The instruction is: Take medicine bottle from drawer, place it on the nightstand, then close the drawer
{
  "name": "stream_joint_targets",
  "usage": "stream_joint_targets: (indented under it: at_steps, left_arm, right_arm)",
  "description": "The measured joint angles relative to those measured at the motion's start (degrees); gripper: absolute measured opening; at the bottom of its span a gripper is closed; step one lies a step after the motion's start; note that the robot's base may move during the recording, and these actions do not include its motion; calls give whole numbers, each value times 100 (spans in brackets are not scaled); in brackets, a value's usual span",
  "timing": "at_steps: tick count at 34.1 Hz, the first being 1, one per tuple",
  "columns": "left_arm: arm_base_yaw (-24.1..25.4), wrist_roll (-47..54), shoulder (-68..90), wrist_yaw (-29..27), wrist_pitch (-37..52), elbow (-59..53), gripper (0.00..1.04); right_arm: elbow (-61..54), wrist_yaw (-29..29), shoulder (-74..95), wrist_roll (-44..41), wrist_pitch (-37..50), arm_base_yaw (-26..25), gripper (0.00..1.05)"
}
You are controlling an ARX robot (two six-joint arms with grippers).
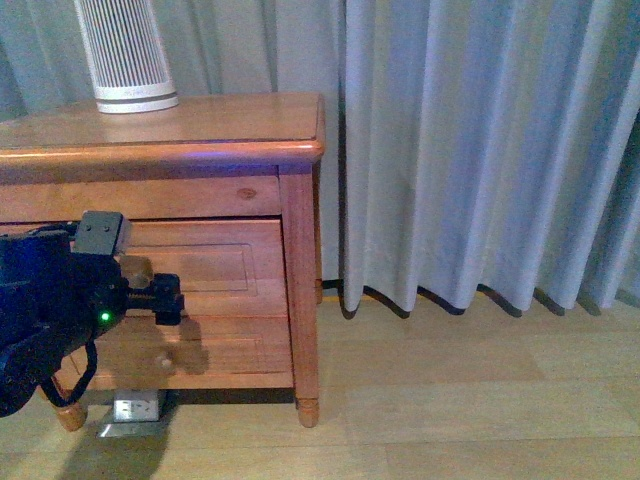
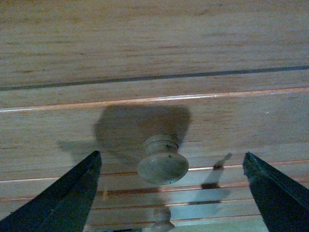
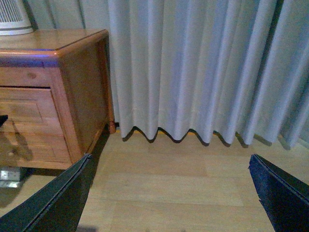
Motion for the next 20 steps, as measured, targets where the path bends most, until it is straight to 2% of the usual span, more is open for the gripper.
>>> stream_joint_targets:
  at_steps: [5, 10, 14, 20]
  left_arm:
    - [0, 20, 0, -22, -9, 28, 58]
    - [7, 37, 0, -70, -2, 37, 32]
    - [24, 59, 0, -26, 13, 37, 26]
    - [28, 63, 0, -24, 20, 37, 25]
  right_arm:
    - [0, 0, 0, 0, 0, 0, 98]
    - [0, 0, 0, 0, 0, 0, 98]
    - [0, 0, 0, 0, 0, 0, 98]
    - [0, 0, 0, 0, 0, 0, 98]
